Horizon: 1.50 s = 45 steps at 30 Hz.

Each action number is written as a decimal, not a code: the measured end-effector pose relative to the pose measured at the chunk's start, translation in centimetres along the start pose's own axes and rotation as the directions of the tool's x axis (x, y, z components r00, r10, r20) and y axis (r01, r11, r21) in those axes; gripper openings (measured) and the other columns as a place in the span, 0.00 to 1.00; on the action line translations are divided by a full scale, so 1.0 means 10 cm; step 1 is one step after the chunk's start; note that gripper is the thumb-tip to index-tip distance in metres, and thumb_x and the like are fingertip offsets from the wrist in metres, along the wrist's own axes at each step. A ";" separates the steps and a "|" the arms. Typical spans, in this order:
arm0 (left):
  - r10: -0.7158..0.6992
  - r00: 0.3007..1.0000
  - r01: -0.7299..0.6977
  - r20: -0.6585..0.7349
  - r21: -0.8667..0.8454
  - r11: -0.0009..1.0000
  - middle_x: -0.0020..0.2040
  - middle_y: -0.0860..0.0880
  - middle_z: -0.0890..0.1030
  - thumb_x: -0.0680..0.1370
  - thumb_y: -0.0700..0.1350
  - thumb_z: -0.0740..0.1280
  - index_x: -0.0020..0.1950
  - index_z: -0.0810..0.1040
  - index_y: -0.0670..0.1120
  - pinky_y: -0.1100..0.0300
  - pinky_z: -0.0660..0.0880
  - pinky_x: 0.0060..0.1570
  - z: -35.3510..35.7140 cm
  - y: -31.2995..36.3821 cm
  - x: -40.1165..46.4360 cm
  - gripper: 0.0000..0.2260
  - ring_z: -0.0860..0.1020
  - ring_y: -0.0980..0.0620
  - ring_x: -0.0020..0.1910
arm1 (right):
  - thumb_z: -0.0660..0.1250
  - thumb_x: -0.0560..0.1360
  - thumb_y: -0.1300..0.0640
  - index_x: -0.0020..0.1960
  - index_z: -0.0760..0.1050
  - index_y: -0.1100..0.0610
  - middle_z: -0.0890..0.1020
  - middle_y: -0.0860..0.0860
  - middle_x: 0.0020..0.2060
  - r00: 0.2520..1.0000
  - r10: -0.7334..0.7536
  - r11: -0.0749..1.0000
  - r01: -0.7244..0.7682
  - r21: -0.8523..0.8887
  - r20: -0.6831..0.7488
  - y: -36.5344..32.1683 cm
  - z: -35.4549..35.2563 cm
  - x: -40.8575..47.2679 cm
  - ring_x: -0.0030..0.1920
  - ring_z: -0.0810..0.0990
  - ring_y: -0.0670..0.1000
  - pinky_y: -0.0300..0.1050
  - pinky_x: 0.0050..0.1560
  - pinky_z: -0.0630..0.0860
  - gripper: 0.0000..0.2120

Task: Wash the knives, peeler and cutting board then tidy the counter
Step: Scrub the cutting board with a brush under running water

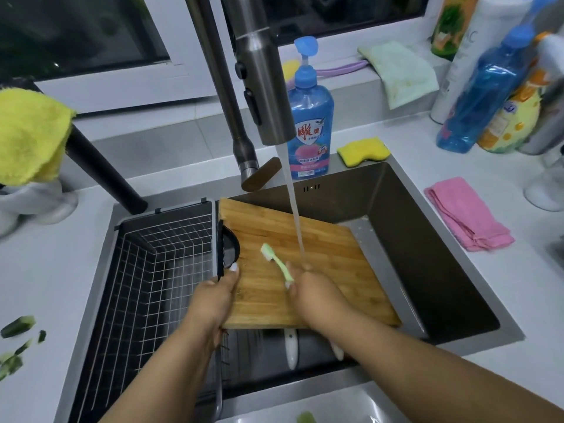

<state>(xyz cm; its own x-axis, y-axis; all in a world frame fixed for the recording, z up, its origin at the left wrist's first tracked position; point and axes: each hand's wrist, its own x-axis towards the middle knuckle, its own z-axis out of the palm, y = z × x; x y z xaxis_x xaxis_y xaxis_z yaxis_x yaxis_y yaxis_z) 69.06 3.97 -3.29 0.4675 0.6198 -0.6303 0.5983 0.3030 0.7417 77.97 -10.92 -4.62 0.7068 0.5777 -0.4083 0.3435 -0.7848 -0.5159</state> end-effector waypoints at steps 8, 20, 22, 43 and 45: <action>-0.015 1.000 0.015 0.001 -0.017 1.000 0.41 0.39 0.83 0.77 0.56 0.67 0.48 0.76 0.39 0.51 0.79 0.41 -0.04 -0.10 0.01 0.18 0.83 0.40 0.40 | 0.54 0.82 0.57 0.74 0.58 0.55 0.71 0.54 0.62 0.997 -0.075 0.997 0.074 -0.032 -0.018 -0.13 0.22 0.10 0.52 0.75 0.54 0.44 0.48 0.74 0.21; 0.074 0.997 -0.075 0.015 0.079 0.994 0.37 0.43 0.84 0.77 0.55 0.65 0.47 0.78 0.40 0.56 0.77 0.37 -0.05 -0.12 -0.03 0.17 0.83 0.45 0.36 | 0.55 0.82 0.53 0.73 0.62 0.52 0.73 0.53 0.62 0.993 0.074 0.997 -0.071 0.029 -0.095 -0.04 0.17 0.65 0.55 0.76 0.53 0.45 0.50 0.76 0.20; 0.062 0.998 -0.064 0.020 0.077 0.995 0.39 0.42 0.84 0.77 0.56 0.66 0.48 0.78 0.39 0.54 0.78 0.38 -0.05 -0.13 -0.03 0.19 0.84 0.43 0.38 | 0.61 0.80 0.54 0.68 0.68 0.55 0.75 0.53 0.56 0.963 0.249 0.968 -0.249 0.013 -0.098 0.12 0.05 0.81 0.51 0.78 0.53 0.45 0.48 0.78 0.17; 0.108 0.994 -0.108 0.010 0.124 0.986 0.38 0.43 0.85 0.77 0.54 0.66 0.46 0.80 0.42 0.45 0.80 0.46 -0.05 -0.15 -0.07 0.15 0.84 0.42 0.39 | 0.53 0.83 0.52 0.72 0.64 0.47 0.74 0.45 0.48 0.996 0.019 0.980 -0.001 0.200 -0.087 -0.23 0.07 0.85 0.39 0.74 0.45 0.37 0.33 0.69 0.18; 0.107 0.994 -0.108 0.010 0.128 0.986 0.40 0.43 0.85 0.77 0.55 0.66 0.47 0.80 0.42 0.44 0.80 0.48 -0.06 -0.16 -0.06 0.16 0.84 0.42 0.40 | 0.55 0.82 0.57 0.68 0.68 0.56 0.77 0.52 0.54 0.971 0.227 0.959 -0.209 0.192 -0.075 -0.01 -0.07 1.02 0.46 0.78 0.51 0.40 0.39 0.73 0.16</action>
<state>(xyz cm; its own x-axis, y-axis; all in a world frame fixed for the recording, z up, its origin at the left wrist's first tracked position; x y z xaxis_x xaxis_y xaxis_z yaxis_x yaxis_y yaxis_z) 67.48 3.53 -3.93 0.5356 0.6414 -0.5494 0.6231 0.1390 0.7697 85.60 -5.13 -8.22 0.8108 0.3662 -0.4566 0.0628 -0.8301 -0.5541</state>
